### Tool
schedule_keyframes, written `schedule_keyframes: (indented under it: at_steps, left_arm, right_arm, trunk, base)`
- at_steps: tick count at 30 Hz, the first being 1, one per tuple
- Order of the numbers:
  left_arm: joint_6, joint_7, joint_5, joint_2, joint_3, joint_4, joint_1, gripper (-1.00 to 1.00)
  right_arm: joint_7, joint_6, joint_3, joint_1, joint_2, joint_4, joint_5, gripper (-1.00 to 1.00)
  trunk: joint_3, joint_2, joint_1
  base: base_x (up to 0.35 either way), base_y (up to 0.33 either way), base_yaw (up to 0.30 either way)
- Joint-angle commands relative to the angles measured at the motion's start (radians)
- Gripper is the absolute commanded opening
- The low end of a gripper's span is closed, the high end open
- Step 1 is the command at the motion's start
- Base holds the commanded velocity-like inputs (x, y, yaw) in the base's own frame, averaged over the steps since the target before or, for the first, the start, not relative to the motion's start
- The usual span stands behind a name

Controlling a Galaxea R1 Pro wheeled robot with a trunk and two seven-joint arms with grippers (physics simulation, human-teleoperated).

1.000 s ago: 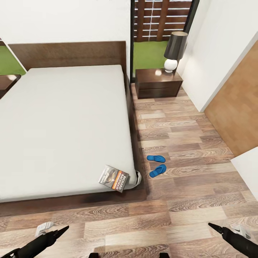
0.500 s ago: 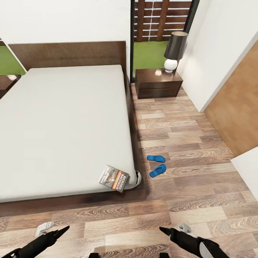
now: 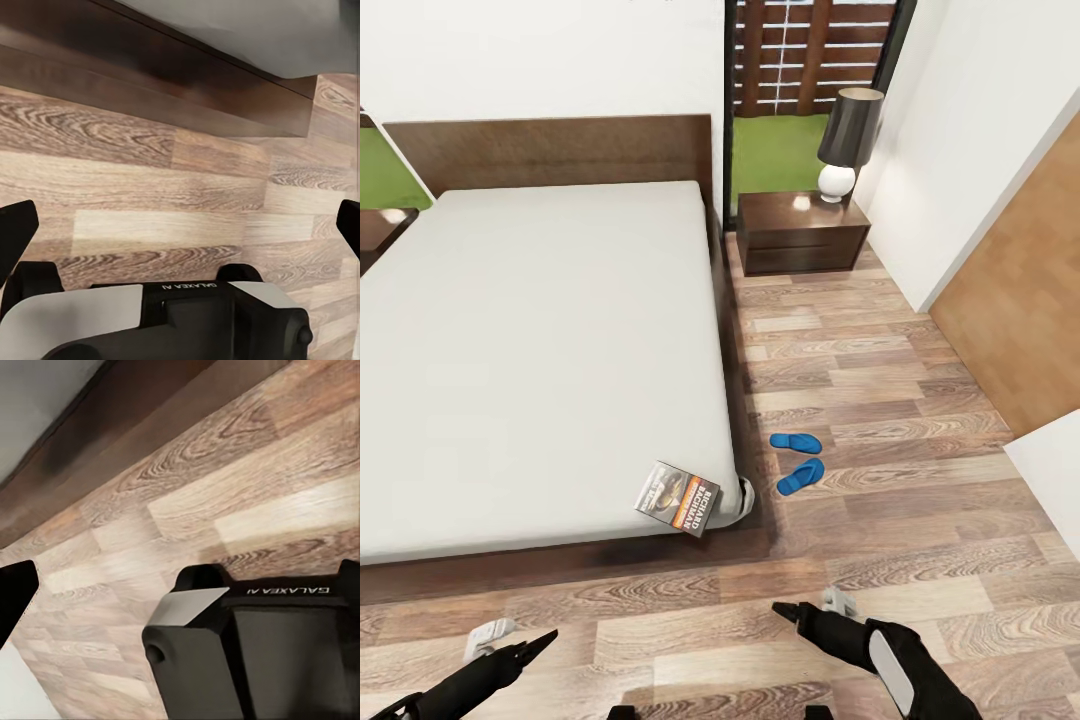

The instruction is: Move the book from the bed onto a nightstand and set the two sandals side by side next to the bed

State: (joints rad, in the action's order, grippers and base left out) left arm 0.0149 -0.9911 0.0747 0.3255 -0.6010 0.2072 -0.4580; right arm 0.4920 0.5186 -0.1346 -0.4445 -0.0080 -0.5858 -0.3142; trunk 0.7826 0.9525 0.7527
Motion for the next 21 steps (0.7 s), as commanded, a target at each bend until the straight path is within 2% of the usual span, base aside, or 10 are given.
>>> schedule_keyframes:
  at_steps: [1, 4, 7, 9, 12, 18, 21]
  left_arm:
    - [0.001, -0.005, 0.008, -0.001, -0.008, 0.000, -0.001, 1.00]
    - [0.001, -0.005, 0.008, -0.003, -0.008, 0.000, -0.001, 1.00]
    - [0.000, -0.005, 0.008, -0.004, -0.008, 0.000, -0.001, 1.00]
    - [0.000, -0.005, 0.008, -0.005, -0.008, 0.000, -0.001, 1.00]
    - [0.000, -0.005, 0.008, -0.005, -0.008, 0.000, -0.001, 1.00]
    - [0.000, -0.006, 0.008, -0.005, -0.008, 0.000, -0.001, 1.00]
    - [0.001, -0.006, 0.008, -0.005, -0.008, 0.000, -0.001, 1.00]
  right_arm:
    - [0.002, 0.016, -0.003, 0.000, 0.001, -0.024, -0.006, 1.00]
    - [0.006, 0.026, -0.003, 0.000, 0.001, -0.091, -0.016, 1.00]
    - [0.049, 0.043, -0.002, 0.000, 0.001, -0.135, -0.023, 1.00]
    - [0.143, 0.109, -0.003, 0.000, 0.001, -0.159, -0.026, 1.00]
    - [0.219, 0.175, -0.003, 0.000, 0.001, -0.172, -0.027, 1.00]
    - [0.247, 0.199, -0.003, 0.000, 0.001, -0.188, -0.028, 1.00]
    - [0.252, 0.201, -0.002, 0.000, 0.001, -0.225, -0.028, 1.00]
  trunk:
    - [0.001, 0.001, 0.000]
    - [0.001, 0.001, 0.000]
    - [0.001, 0.001, 0.000]
    - [0.001, 0.001, 0.000]
    - [0.001, 0.001, 0.000]
    - [0.001, 0.001, 0.000]
    - [0.001, 0.001, 0.000]
  base:
    - [0.000, 0.000, 0.000]
    - [0.000, 0.000, 0.000]
    - [0.000, 0.000, 0.000]
    - [0.000, 0.000, 0.000]
    - [0.000, 0.000, 0.000]
    - [0.000, 0.000, 0.000]
    - [0.000, 0.000, 0.000]
